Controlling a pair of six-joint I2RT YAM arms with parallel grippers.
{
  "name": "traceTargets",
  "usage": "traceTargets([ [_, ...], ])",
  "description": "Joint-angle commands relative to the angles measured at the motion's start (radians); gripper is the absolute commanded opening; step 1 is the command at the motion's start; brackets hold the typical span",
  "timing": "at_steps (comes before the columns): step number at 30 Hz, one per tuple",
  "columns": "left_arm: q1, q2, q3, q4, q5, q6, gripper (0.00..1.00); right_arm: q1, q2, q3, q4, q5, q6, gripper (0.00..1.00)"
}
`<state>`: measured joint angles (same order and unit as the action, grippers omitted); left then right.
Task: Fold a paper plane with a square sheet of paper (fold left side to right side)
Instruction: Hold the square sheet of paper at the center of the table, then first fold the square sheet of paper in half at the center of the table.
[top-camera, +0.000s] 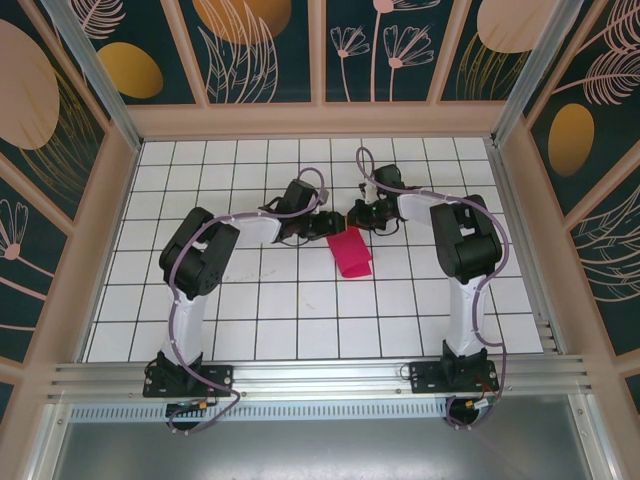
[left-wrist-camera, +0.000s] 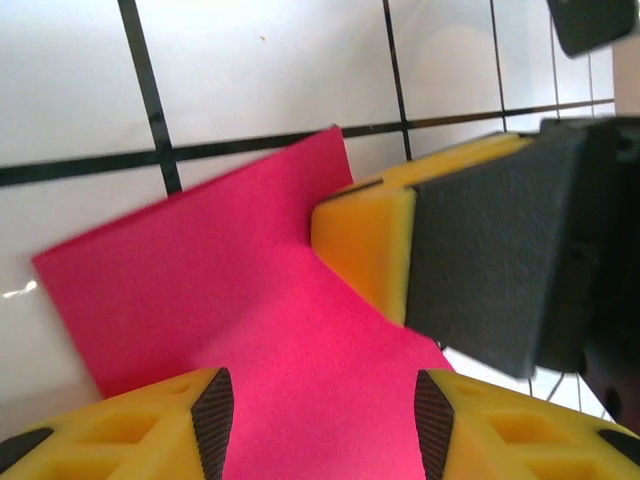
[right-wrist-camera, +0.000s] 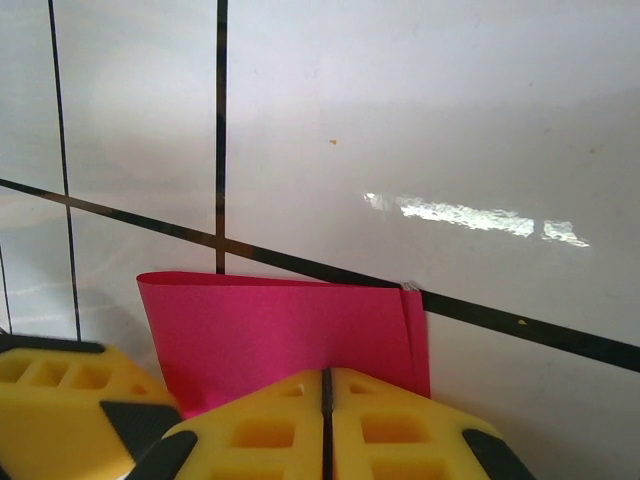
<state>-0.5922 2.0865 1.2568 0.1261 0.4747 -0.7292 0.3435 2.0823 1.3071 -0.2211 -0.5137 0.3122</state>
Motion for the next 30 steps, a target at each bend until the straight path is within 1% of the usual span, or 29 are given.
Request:
traceTargets([
  [1, -0.012, -0.055, -0.050, 0.044, 0.058, 0.014, 0.54, 0.020, 0.053, -0.037, -0.075, 0.072, -0.009, 0.11],
  [4, -0.021, -0.057, -0.073, 0.088, 0.085, 0.000, 0.54, 0.024, 0.052, -0.036, -0.075, 0.072, -0.007, 0.10],
  [8, -0.027, -0.057, -0.082, 0.122, 0.087, -0.013, 0.53, 0.027, 0.053, -0.035, -0.077, 0.071, -0.007, 0.10],
  [15, -0.047, -0.034, -0.062, 0.067, 0.073, 0.017, 0.53, 0.032, 0.059, -0.028, -0.084, 0.077, -0.005, 0.10],
  [21, -0.058, -0.052, -0.081, 0.026, 0.044, 0.049, 0.53, 0.033, 0.062, -0.027, -0.090, 0.084, -0.004, 0.10],
  [30, -0.072, -0.071, -0.128, 0.029, 0.045, 0.076, 0.53, 0.040, 0.066, -0.025, -0.096, 0.090, -0.002, 0.10],
])
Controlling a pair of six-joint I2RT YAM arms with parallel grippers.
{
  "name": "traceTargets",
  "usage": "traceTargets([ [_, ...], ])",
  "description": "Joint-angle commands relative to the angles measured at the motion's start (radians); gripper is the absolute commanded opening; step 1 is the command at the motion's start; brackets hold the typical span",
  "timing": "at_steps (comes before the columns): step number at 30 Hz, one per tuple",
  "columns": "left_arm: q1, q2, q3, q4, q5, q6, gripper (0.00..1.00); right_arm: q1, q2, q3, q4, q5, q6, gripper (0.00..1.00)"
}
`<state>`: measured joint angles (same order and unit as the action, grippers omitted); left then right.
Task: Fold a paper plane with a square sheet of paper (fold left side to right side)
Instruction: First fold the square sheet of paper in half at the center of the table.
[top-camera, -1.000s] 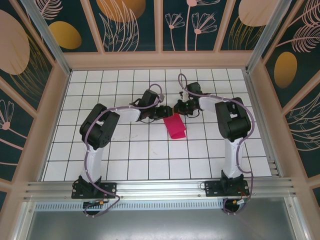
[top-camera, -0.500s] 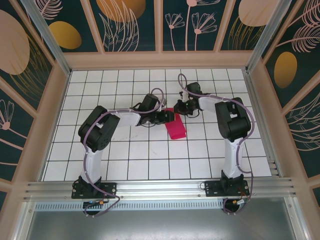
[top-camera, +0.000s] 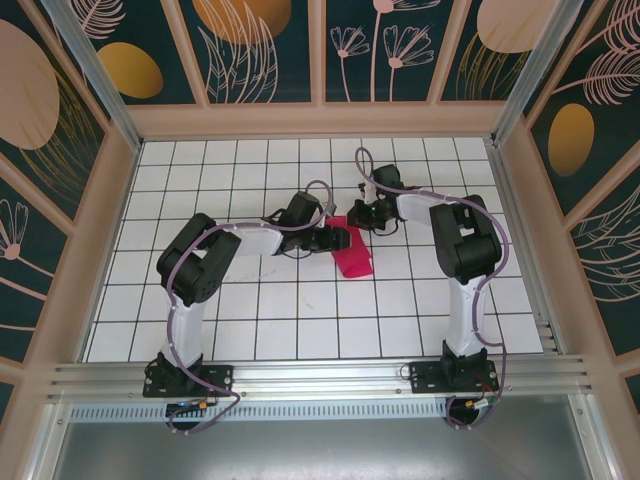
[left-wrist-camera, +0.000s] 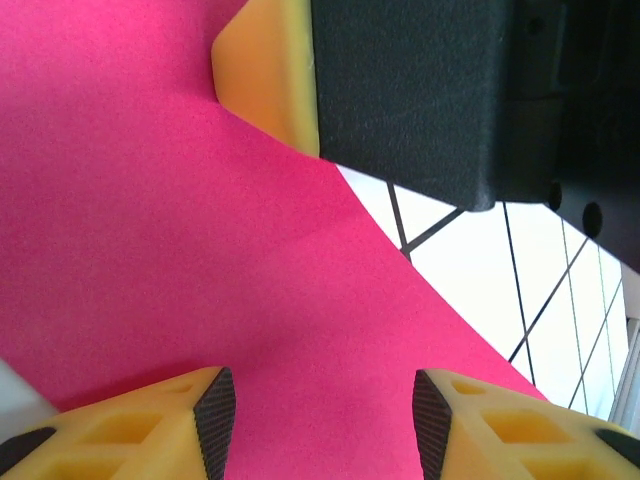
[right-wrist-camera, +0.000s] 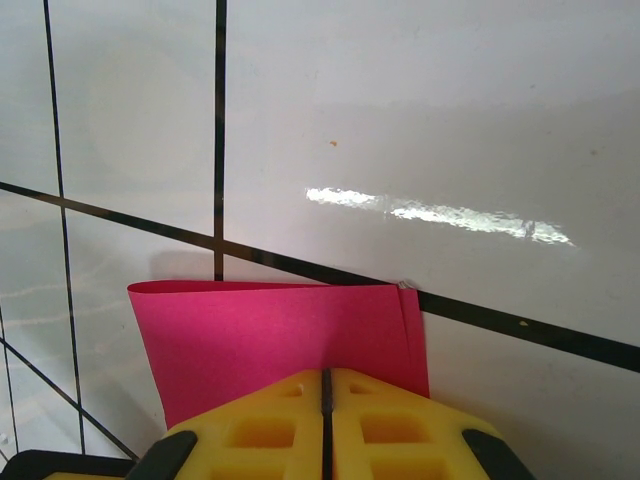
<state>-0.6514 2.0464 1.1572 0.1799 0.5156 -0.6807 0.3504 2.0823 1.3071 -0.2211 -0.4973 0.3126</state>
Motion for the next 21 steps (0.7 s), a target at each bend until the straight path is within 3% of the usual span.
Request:
traceTargets([
  [1, -0.013, -0.038, -0.036, -0.019, 0.007, 0.028, 0.53, 0.033, 0.066, -0.025, -0.098, 0.074, -0.003, 0.10],
  [21, -0.052, -0.097, -0.087, 0.021, 0.020, 0.033, 0.53, 0.048, 0.069, -0.025, -0.107, 0.083, 0.002, 0.10],
])
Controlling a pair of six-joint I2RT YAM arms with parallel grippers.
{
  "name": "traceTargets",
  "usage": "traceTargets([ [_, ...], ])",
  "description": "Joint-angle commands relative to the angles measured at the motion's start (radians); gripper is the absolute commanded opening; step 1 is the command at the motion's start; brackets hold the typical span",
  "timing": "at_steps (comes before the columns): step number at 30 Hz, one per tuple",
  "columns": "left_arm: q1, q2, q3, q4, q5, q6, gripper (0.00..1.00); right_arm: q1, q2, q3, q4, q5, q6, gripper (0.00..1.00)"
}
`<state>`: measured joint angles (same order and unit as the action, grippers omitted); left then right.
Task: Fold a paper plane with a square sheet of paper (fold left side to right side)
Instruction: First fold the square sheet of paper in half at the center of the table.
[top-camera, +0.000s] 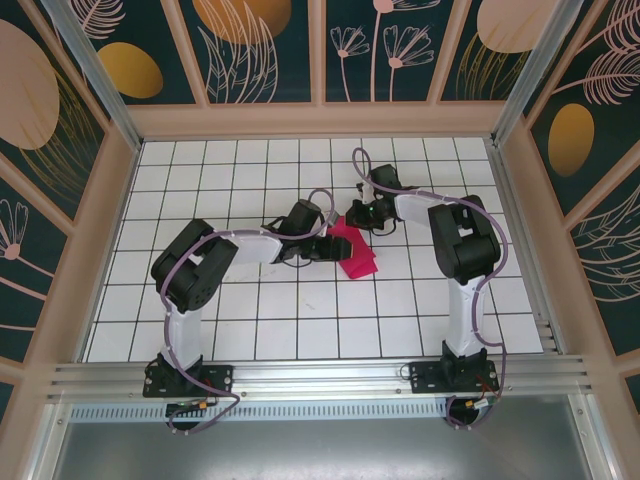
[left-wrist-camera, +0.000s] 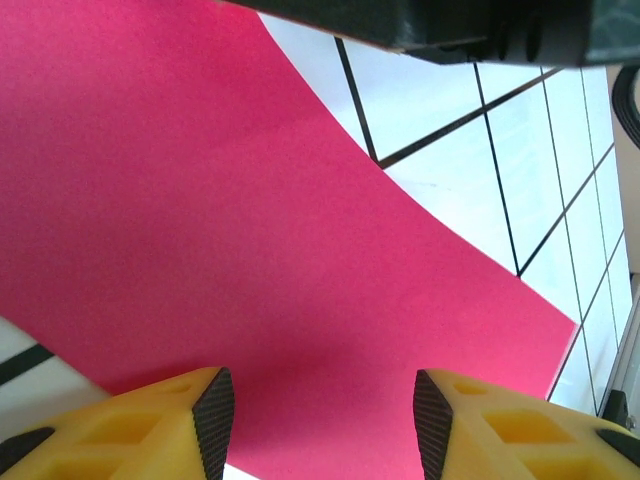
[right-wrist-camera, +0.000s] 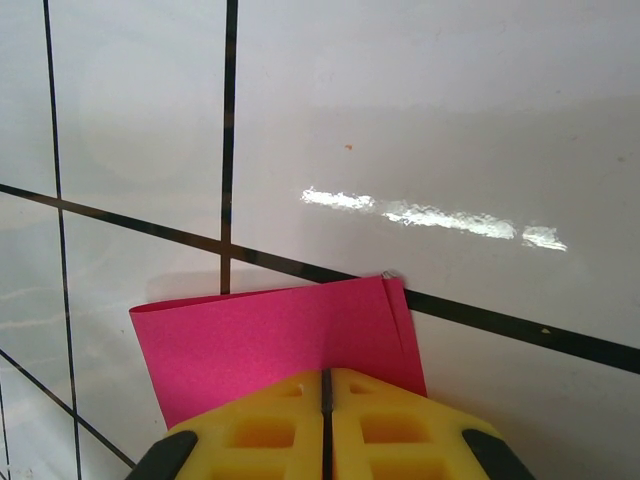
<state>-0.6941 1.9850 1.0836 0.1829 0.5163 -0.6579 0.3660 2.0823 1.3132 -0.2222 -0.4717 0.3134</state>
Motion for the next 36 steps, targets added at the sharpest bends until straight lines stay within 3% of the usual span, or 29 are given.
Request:
traceTargets([
  [1, -0.010, -0.035, -0.012, 0.019, 0.019, 0.009, 0.53, 0.034, 0.069, -0.032, -0.106, 0.057, 0.001, 0.10],
  [36, -0.089, 0.008, -0.024, -0.021, -0.007, 0.010, 0.54, 0.039, 0.064, -0.037, -0.105, 0.054, 0.013, 0.10],
])
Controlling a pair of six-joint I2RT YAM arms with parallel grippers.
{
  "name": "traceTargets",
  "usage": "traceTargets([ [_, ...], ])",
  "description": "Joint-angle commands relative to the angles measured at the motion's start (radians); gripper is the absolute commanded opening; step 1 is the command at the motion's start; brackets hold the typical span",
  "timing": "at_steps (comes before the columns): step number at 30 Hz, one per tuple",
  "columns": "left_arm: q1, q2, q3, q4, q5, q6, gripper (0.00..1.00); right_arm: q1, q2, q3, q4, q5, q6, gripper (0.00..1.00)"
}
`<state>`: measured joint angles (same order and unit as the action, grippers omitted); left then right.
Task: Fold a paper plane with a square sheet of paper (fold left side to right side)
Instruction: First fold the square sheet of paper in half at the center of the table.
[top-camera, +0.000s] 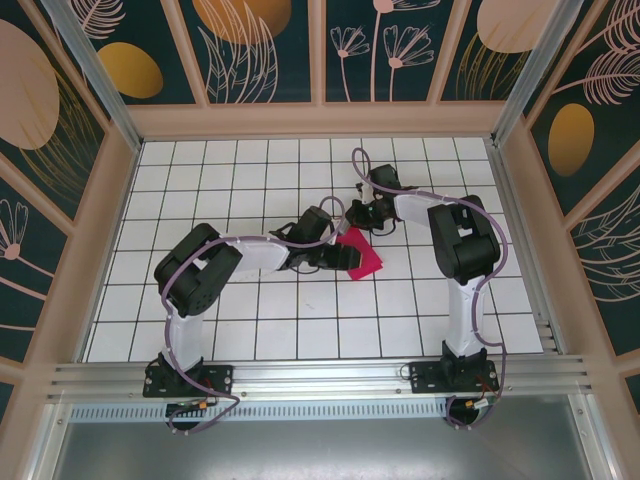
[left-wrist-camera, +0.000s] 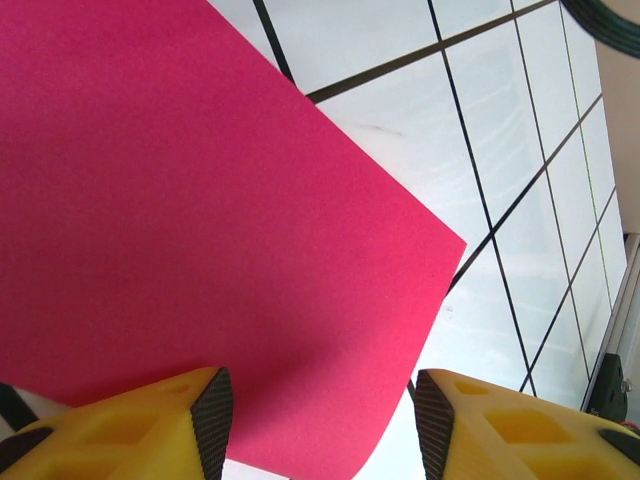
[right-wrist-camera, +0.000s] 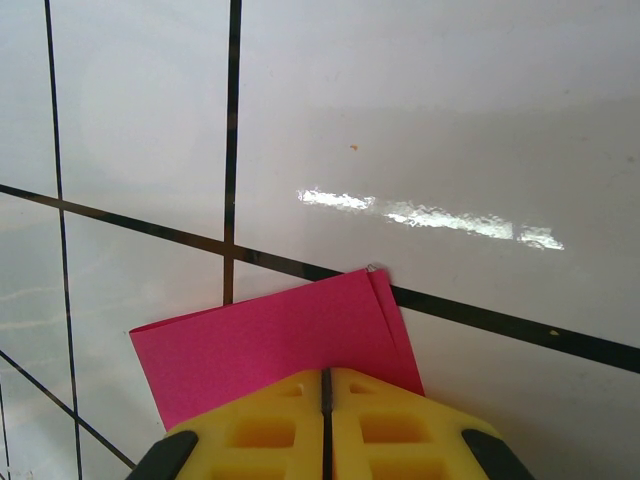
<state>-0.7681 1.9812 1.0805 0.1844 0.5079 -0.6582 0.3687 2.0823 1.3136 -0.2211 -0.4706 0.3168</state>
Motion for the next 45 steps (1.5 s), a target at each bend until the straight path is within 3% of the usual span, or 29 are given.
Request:
traceTargets([
  [1, -0.017, 0.014, -0.022, -0.023, 0.001, 0.011, 0.54, 0.036, 0.065, -0.037, -0.106, 0.053, 0.011, 0.10],
  [45, -0.161, 0.015, -0.031, -0.049, 0.020, 0.006, 0.55, 0.044, 0.066, -0.047, -0.097, 0.052, 0.016, 0.10],
])
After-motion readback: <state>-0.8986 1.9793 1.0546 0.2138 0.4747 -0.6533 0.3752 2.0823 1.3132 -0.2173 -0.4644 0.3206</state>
